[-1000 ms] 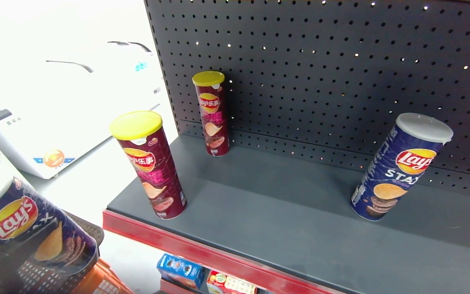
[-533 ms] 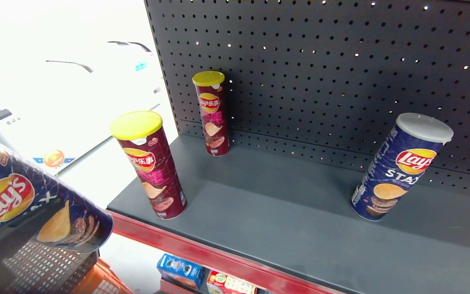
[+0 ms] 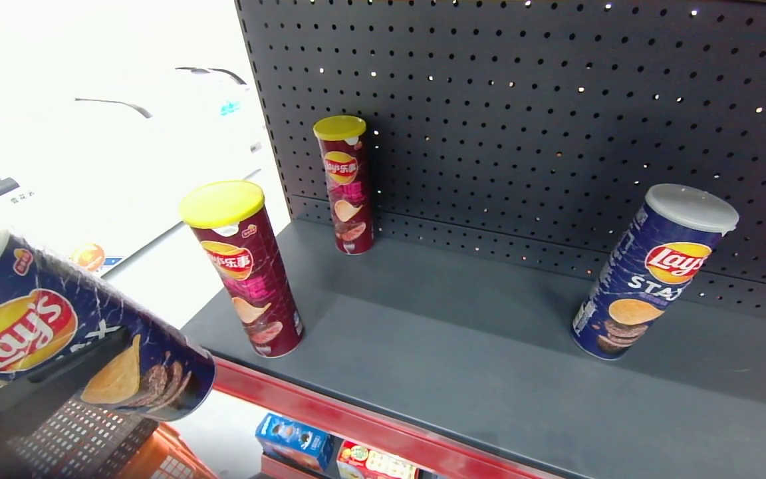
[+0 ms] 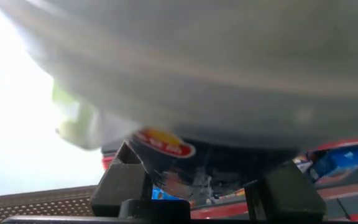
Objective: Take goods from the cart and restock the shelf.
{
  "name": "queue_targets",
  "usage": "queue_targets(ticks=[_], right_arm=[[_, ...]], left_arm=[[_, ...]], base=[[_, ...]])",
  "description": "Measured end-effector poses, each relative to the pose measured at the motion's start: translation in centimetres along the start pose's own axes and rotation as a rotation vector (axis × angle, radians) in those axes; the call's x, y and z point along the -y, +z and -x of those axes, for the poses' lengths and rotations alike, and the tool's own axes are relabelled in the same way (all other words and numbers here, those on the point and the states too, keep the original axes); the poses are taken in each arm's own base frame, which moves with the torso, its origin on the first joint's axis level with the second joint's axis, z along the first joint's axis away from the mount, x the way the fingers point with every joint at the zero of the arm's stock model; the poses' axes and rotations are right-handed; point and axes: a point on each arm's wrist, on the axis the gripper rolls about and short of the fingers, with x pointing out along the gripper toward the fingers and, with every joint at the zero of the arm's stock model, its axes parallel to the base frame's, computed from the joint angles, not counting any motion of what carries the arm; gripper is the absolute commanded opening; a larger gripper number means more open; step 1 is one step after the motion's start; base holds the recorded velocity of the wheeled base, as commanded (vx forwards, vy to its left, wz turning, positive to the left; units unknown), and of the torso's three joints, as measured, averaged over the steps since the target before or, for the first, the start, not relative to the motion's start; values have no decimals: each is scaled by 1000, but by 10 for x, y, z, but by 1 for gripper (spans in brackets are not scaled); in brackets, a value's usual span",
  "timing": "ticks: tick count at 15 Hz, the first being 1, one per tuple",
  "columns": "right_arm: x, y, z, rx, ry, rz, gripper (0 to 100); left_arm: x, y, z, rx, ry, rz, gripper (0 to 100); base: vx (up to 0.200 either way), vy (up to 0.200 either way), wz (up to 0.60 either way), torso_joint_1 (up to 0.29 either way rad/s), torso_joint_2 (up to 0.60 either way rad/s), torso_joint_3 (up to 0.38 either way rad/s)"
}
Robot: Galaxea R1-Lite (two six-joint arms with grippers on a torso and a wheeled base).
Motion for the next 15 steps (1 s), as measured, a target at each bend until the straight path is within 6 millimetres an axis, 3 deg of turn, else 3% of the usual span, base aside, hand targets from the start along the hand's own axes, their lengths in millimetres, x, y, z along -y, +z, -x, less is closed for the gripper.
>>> queue_targets(ticks=[7,15], right_arm=[[0,0,0,0,0,0,100],[0,0,0,0,0,0,100]], left_arm=[[16,7,5,2,-173,37,0],[33,17,-4,2,-360,60,0]], base=[[0,0,0,0,0,0],[0,0,0,0,0,0]])
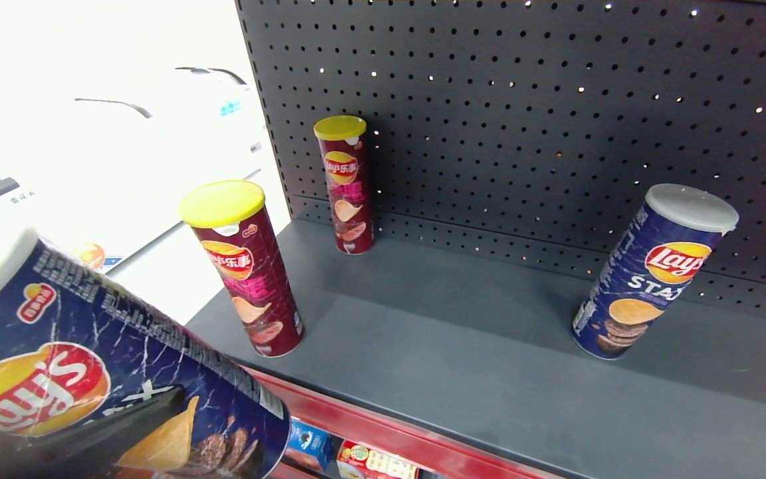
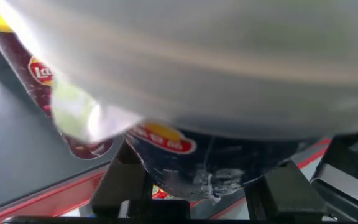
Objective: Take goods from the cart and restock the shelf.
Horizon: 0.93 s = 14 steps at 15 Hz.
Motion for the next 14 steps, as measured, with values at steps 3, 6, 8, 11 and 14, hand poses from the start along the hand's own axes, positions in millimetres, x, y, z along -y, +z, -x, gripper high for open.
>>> queue_targets(ticks=[3,6,8,11,14], right_arm=[[0,0,0,0,0,0,100],[0,0,0,0,0,0,100],[0,0,0,0,0,0,100],[0,0,0,0,0,0,100],[0,0,0,0,0,0,100]], left_arm=[[0,0,-11,-30,-55,8,0],[-2,-4,-20,-67,-62,17,0],[-3,-7,-26,-93,-67,23,0],[-4,-5,-33,-101,-88,25,0],[-4,-2,-40,-101,-125,26,0]], base=[[0,0,0,0,0,0],[0,0,0,0,0,0],[0,0,0,0,0,0],[0,0,0,0,0,0],[0,0,0,0,0,0]])
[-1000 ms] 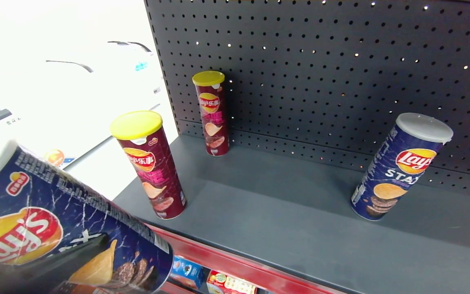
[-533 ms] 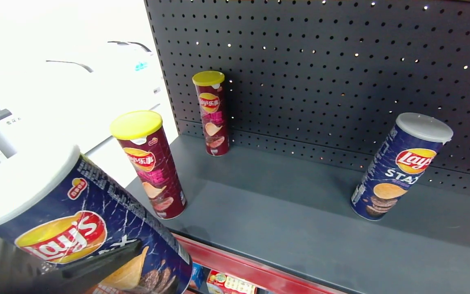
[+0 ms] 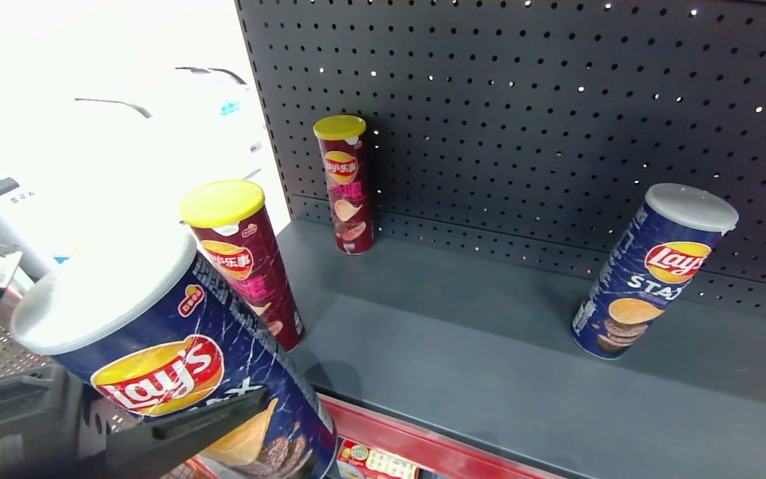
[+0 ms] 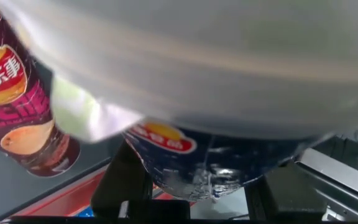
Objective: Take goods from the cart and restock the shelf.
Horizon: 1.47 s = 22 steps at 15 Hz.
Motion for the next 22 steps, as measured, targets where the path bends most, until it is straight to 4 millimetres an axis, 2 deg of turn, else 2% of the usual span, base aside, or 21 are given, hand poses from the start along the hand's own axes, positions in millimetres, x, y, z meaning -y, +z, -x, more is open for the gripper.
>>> queue_targets(ticks=[3,11,20,22], right_arm=[[0,0,0,0,0,0,100],[0,0,0,0,0,0,100],[0,0,0,0,0,0,100],[0,0,0,0,0,0,100]], left_arm=[[0,6,-6,2,-19,-3,0],[-2,1,-26,-57,-68,-24,0],[-4,16,-38,-32,-87,-34,0],[-5,16,-39,-33,-86,-33,0]], base=[[0,0,0,0,0,0],[0,0,0,0,0,0],[0,0,0,0,0,0],[0,0,-600,5,-2,2]])
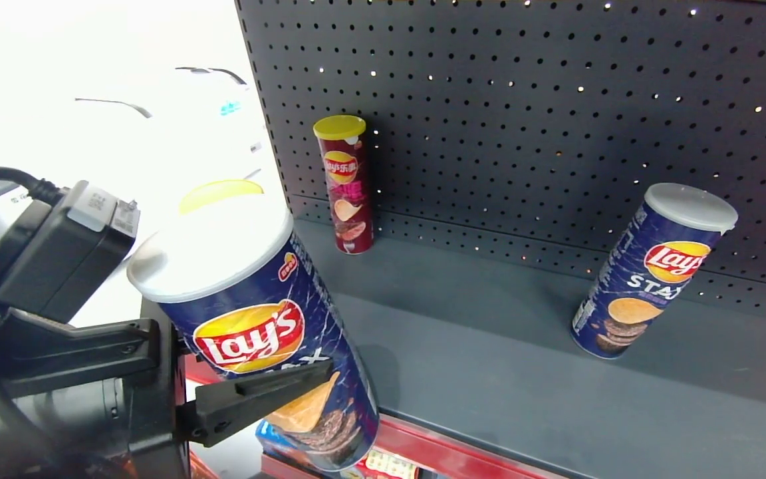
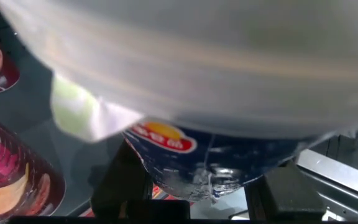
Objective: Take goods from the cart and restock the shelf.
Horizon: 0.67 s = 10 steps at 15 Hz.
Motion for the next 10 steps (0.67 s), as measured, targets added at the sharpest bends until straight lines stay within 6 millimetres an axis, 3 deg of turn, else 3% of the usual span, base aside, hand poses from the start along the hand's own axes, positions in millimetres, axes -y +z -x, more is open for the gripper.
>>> queue_targets(ticks=[7,10], right_arm=[[0,0,0,0,0,0,100],[0,0,0,1,-1,0,100]], left_arm=[[0,0,-1,-2,-1,1,0],[0,0,-1,-2,0,1,0]], base=[[0,0,-600,1,2,1],[0,0,0,0,0,0]])
